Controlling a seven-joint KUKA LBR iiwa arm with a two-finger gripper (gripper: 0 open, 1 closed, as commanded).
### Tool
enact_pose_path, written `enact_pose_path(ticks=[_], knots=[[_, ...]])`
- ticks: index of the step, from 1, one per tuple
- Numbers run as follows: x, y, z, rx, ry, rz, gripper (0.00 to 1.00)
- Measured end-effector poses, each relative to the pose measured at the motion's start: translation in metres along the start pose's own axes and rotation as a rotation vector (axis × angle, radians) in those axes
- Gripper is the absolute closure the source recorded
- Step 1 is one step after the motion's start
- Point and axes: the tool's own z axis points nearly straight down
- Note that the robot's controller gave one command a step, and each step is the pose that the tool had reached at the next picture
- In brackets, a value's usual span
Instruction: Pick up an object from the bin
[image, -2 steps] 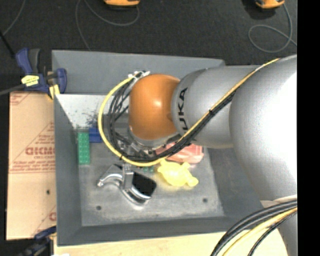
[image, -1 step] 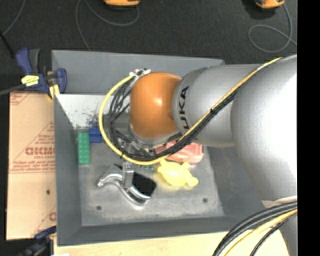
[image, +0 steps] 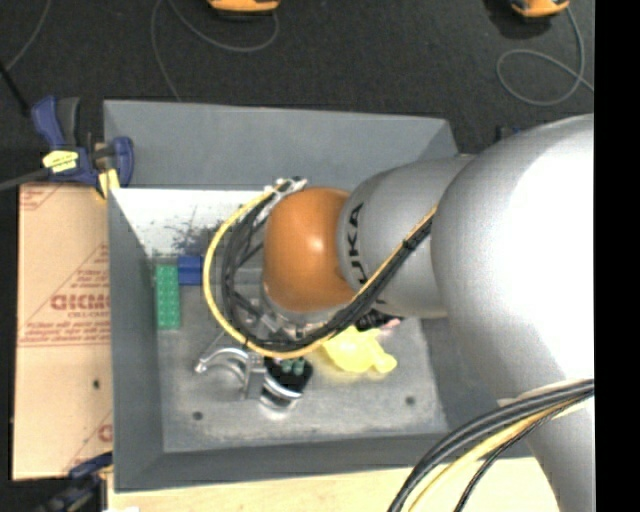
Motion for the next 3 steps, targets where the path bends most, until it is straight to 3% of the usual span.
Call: enact_pose_path(ticks=[1,2,3], knots=[[0.012,-0.001,0.004,0.002,0.005,0.038,0.00],[0.001,-0.002,-0.010,-0.003,-0.005,0.105,0.00],[0.001,-0.004,0.009,0.001,0.002,0.304,0.00]])
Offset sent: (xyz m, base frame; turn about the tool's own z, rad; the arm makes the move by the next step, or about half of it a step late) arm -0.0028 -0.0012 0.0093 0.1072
